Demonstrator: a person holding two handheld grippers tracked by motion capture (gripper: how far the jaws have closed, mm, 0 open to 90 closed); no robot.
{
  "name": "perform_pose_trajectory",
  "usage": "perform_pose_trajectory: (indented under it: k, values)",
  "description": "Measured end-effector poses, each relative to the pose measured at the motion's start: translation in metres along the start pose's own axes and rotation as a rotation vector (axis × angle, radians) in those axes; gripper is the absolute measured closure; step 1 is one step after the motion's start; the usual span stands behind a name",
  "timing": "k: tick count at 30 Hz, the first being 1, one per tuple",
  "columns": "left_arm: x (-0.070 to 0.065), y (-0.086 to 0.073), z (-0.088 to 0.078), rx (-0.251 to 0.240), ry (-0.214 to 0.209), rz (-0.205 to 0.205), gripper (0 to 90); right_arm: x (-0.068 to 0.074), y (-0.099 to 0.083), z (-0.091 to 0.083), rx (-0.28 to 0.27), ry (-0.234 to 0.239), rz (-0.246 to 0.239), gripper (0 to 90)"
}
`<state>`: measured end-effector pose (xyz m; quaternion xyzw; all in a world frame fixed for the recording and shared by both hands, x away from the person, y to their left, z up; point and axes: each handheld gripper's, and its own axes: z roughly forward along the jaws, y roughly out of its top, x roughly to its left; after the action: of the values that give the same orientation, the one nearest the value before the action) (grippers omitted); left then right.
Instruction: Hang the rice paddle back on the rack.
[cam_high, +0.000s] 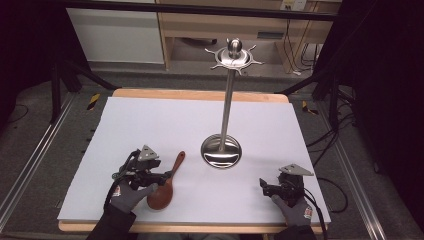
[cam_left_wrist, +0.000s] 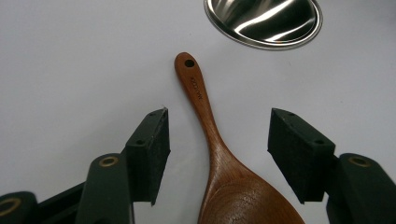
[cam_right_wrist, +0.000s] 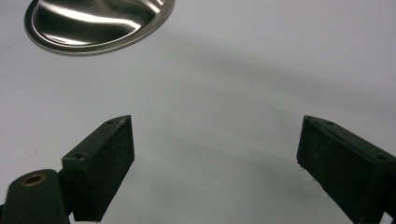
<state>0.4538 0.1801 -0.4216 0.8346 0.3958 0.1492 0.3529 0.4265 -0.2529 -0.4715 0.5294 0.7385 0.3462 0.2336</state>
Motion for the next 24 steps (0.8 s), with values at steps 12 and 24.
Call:
perform_pose_trajectory:
  k: [12,24]
  values:
    - [0.003,0.004,0.009,0.045,0.001,-0.019,44.7,0.0,0.0,0.0,0.004,-0.009,-0.007,11.5]
    - [-0.004,0.012,0.023,0.097,-0.009,-0.019,52.1,0.001,0.0,0.0,0.009,-0.006,0.004,11.3]
